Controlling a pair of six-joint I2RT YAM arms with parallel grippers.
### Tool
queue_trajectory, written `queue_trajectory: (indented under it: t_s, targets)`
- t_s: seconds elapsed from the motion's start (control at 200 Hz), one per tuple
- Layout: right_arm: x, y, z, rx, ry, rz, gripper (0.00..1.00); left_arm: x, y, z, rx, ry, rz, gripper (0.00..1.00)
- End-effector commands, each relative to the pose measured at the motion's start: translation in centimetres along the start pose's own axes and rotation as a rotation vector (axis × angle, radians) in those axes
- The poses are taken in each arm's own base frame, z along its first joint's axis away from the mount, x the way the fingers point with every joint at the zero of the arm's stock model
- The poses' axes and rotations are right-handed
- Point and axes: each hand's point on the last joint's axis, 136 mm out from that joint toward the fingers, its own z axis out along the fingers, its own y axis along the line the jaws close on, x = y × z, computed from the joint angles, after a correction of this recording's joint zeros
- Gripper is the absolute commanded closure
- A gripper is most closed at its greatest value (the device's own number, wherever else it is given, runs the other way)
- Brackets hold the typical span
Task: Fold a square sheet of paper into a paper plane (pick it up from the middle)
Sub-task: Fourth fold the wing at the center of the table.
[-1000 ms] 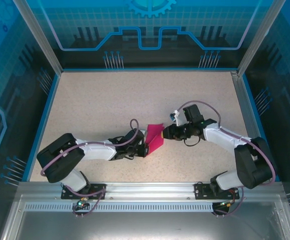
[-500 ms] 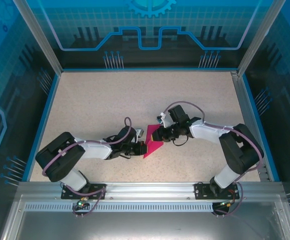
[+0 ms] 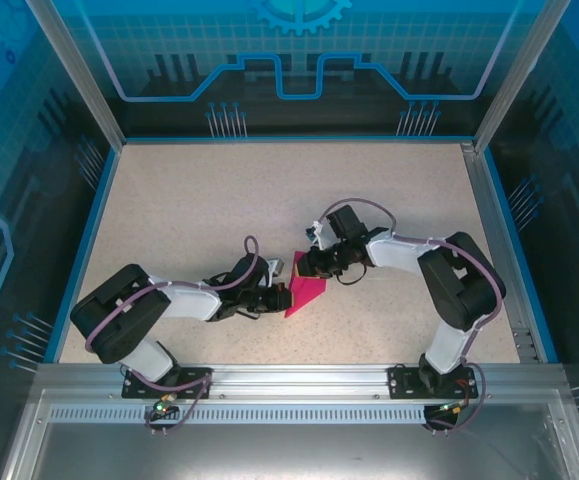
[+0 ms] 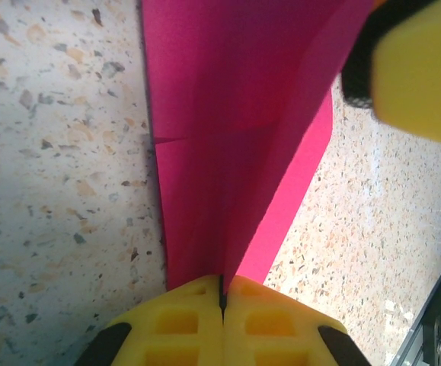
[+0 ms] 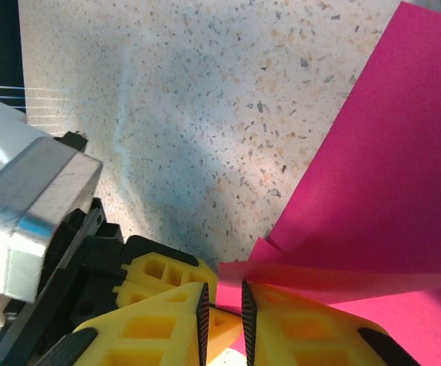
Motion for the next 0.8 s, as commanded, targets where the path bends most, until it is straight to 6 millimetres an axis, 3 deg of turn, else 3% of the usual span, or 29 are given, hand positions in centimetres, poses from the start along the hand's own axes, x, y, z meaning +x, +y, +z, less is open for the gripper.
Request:
queue_trajectory:
  t_s: [0.0,0.18,0.47,0.795]
  targets:
    - [-0.2,0.2,0.7,-0.003,0.015,-0.009,0.79,0.5,0.4,-0.1,0.005,0.012,-0.017,0.95]
    - [-0.5,-0.8,1.1,0.03,0.015,0.006,0.79,0.8,0.7,-0.2,-0.008,0.027,-0.011,0.87]
    - [-0.4,-2.2,1.4,0.078,0.021,0.031,0.8,1.3,0.4,-0.5,0.005,0.045,0.007,0.83]
    - [-0.4,-2.7,1.8,0.086,0.026,0.043,0.8,1.5,0.5,-0.6,0.009,0.054,0.008,0.96]
